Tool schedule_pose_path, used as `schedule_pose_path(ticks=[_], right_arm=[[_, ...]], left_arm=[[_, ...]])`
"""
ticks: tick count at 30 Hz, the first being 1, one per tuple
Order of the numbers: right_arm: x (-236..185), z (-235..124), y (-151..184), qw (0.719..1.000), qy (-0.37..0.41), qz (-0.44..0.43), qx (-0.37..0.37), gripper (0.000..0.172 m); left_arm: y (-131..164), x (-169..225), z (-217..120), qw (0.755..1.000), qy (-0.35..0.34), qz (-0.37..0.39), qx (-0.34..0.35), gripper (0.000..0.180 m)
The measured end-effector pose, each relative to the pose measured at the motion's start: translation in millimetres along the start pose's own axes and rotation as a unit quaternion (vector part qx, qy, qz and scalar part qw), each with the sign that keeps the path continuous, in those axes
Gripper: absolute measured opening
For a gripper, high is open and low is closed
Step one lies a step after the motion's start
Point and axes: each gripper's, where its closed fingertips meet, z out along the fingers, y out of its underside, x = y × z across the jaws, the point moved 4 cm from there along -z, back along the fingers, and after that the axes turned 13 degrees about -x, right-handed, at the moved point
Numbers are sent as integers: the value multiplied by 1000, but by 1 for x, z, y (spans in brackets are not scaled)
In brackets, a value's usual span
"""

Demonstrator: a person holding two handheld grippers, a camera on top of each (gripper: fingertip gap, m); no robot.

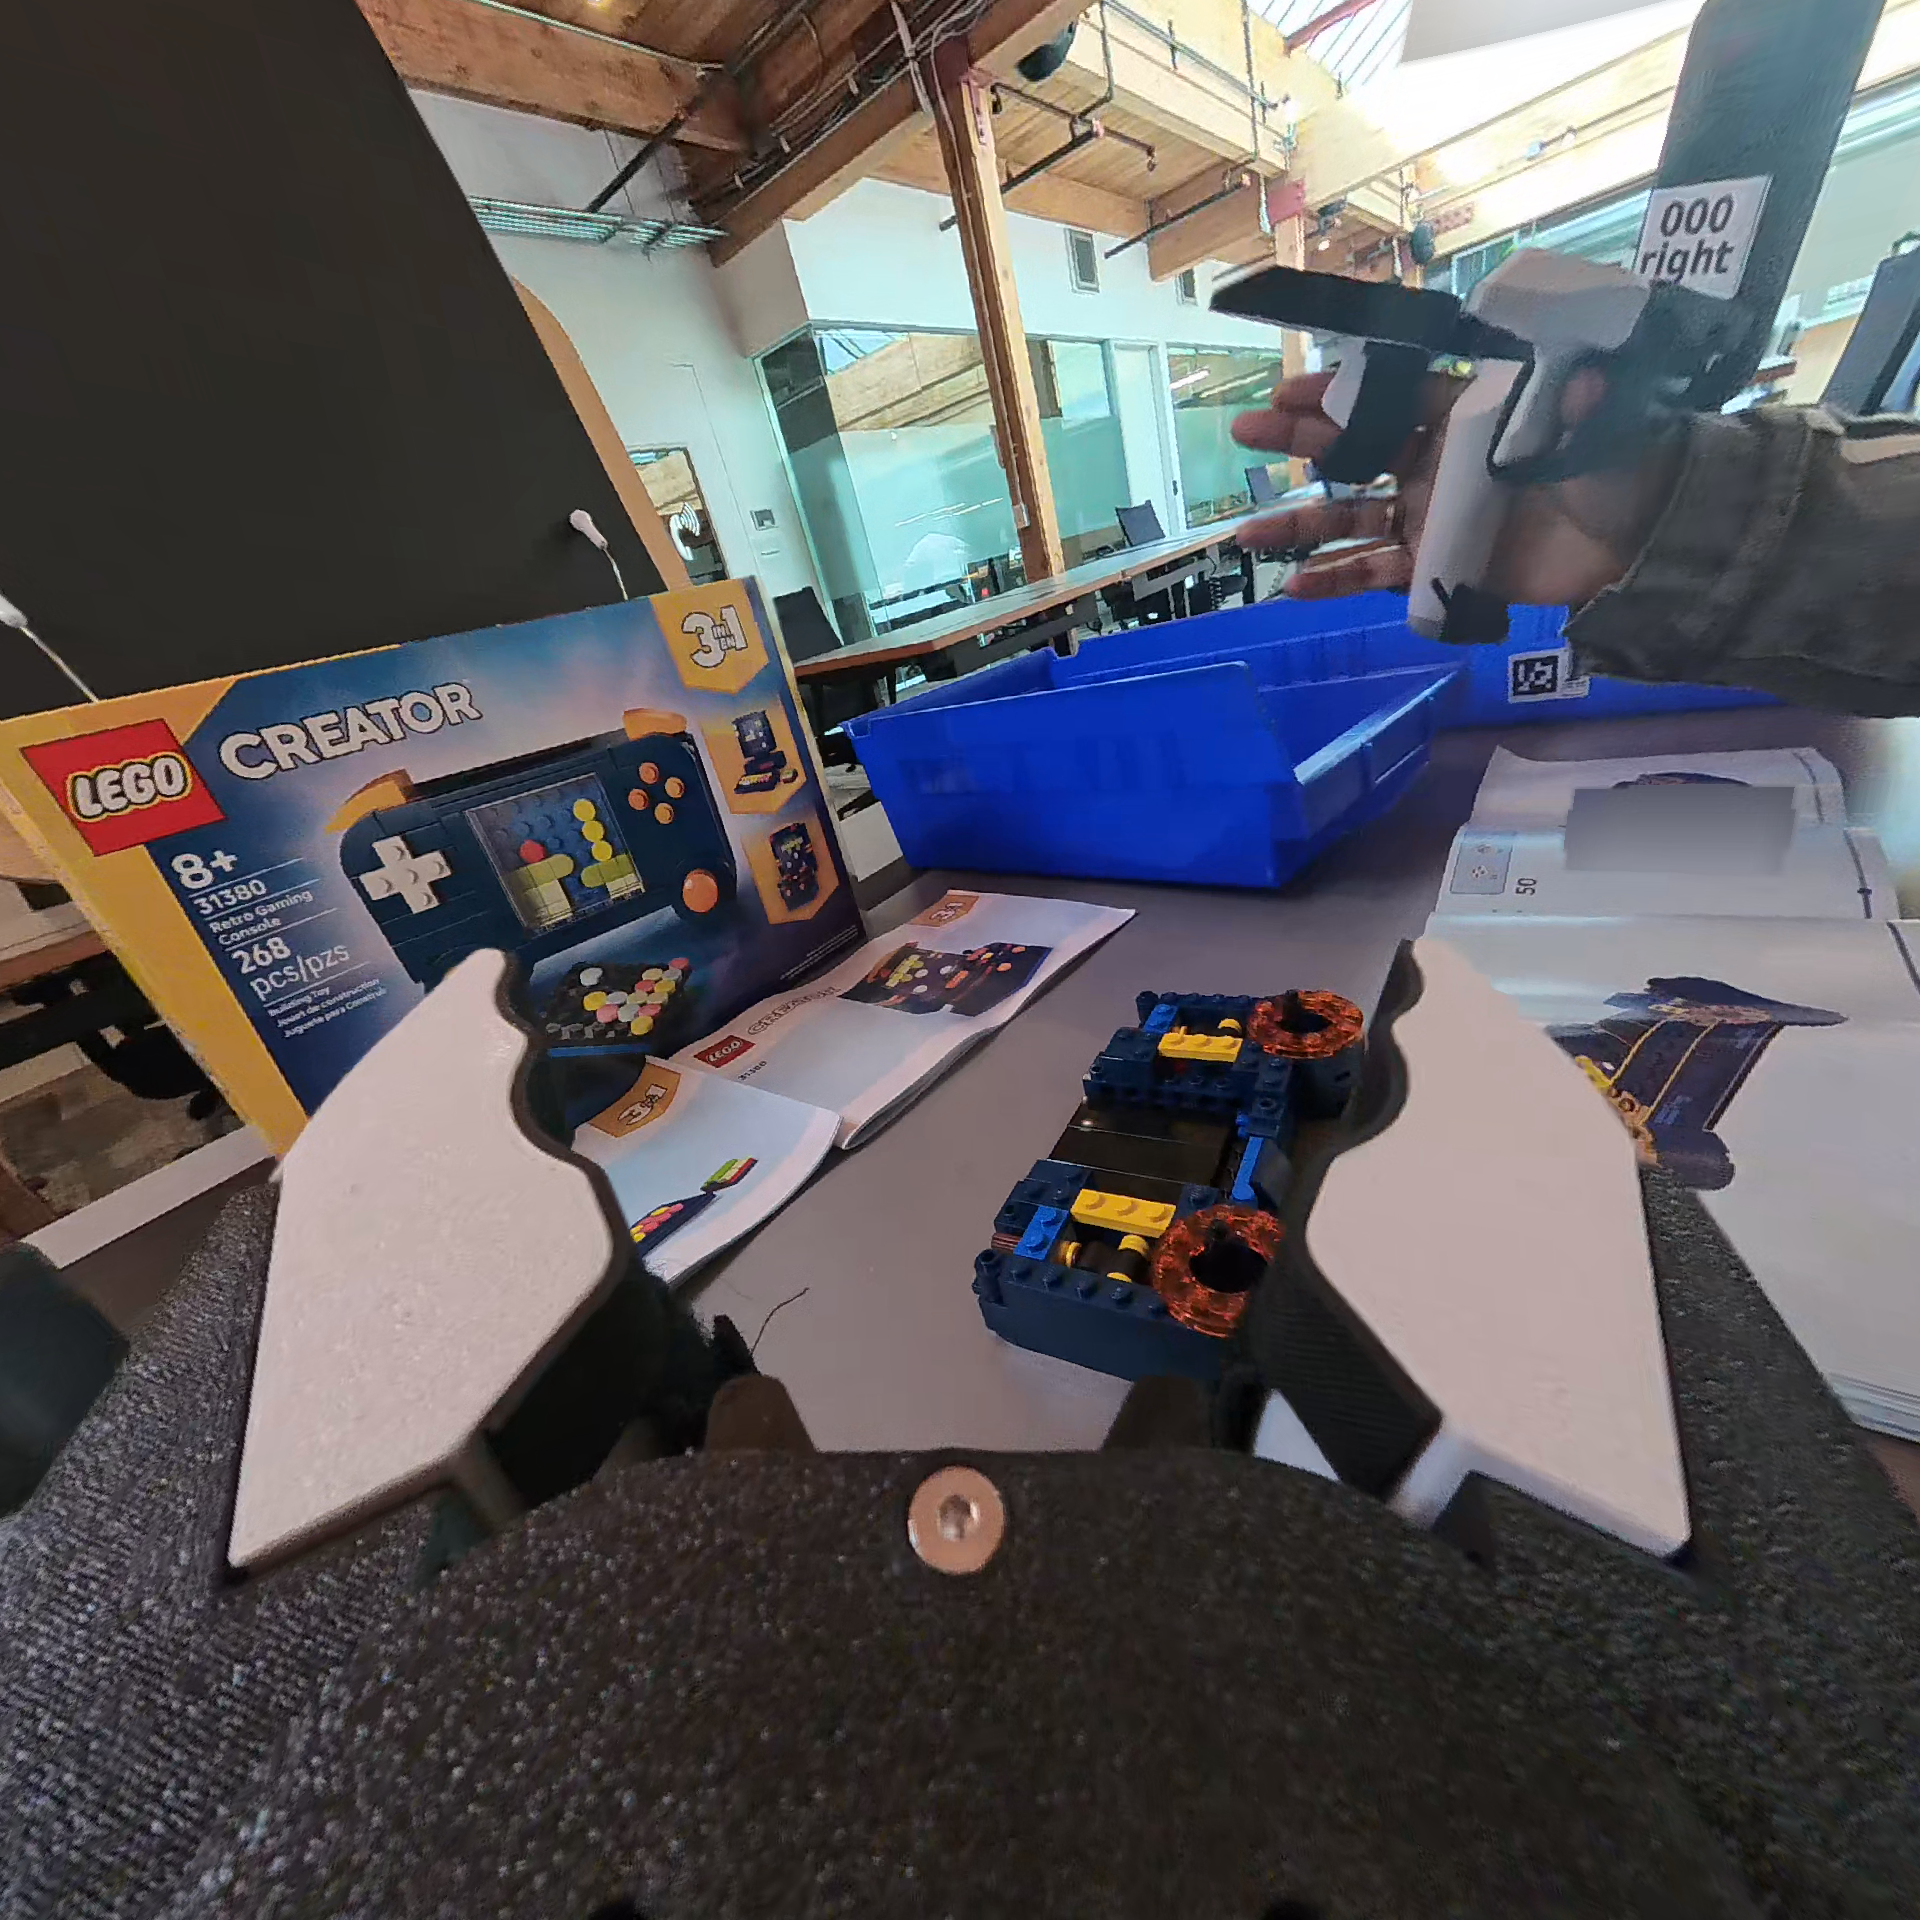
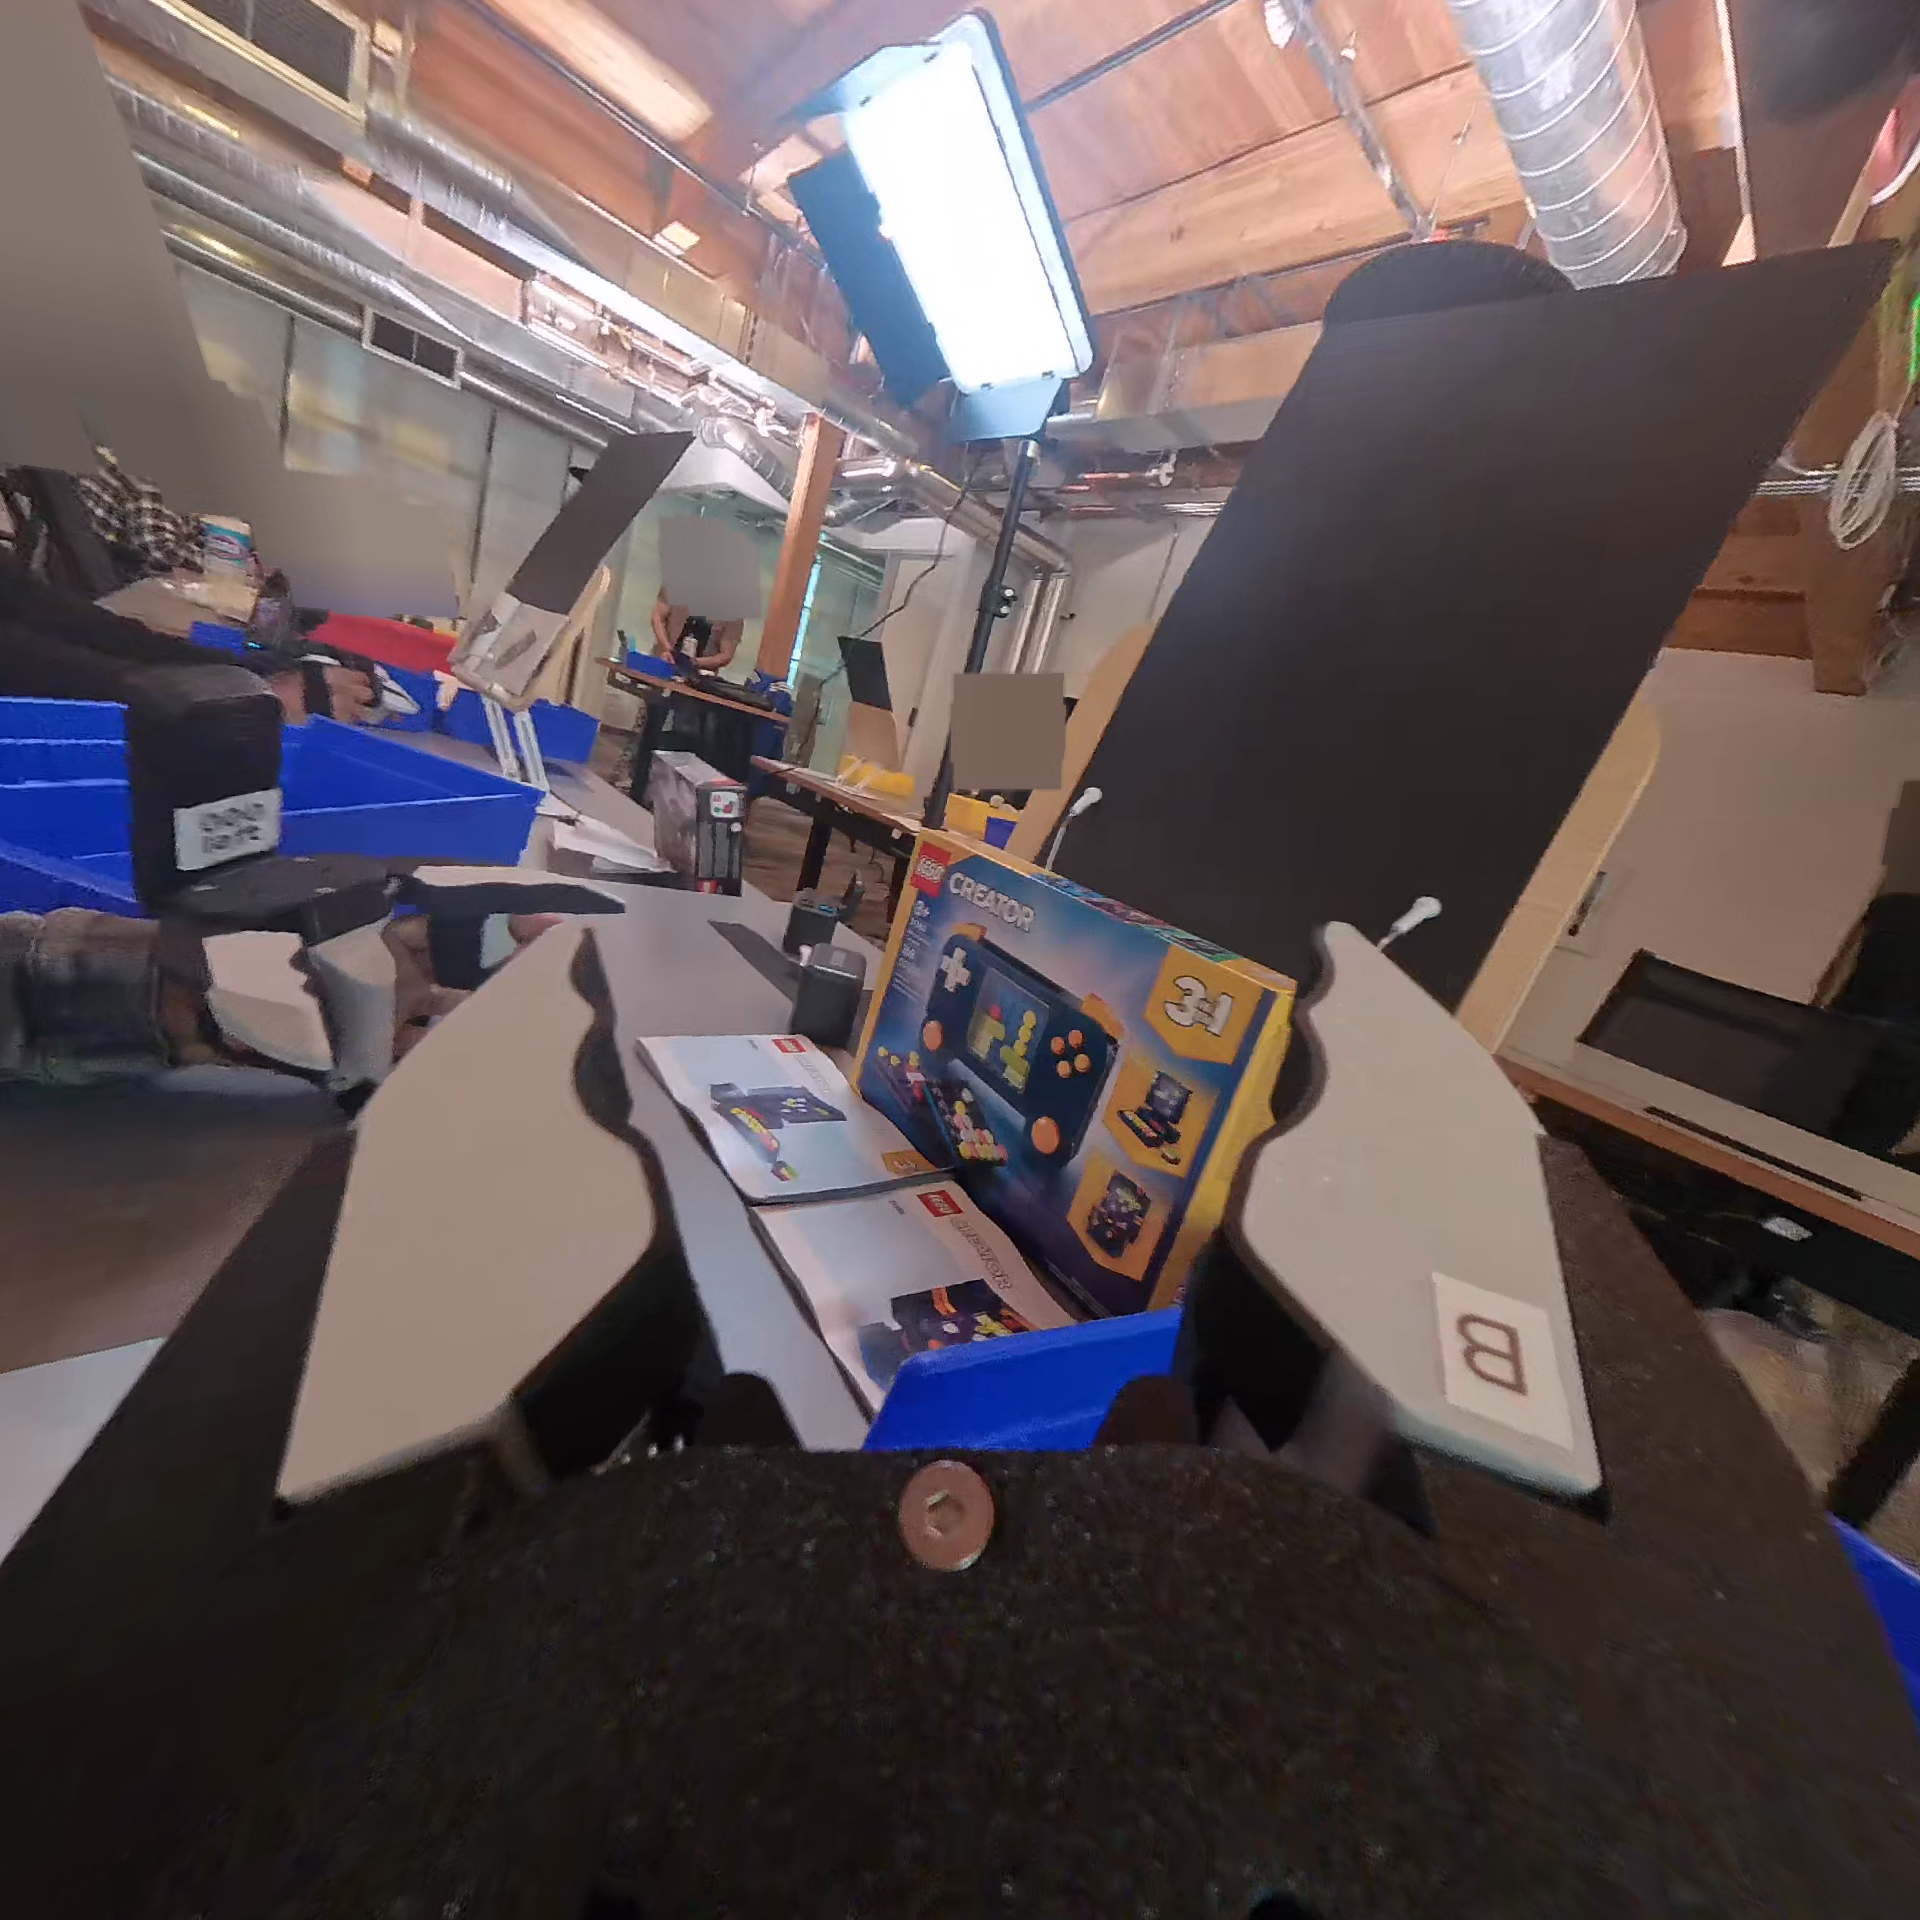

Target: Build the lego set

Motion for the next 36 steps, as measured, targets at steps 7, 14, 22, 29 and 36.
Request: schedule_pose_path(ticks=[7,14,22,29,36], right_arm=[[-34,12,13,994,-93,-17,-55,77],[-53,8,28,967,-206,23,-148,0],[-110,1,76,858,-399,31,-322,4],[-141,20,108,838,-429,52,-332,15],[-142,28,123,826,-441,112,-332,13]], left_arm=[[-2,-2,-2,999,10,-30,14,141],[-1,1,-1,1000,17,-20,9,137],[-1,1,-1,999,20,-22,11,131],[-2,3,-2,1000,20,-13,16,119],[10,13,4,997,42,14,-63,83]])
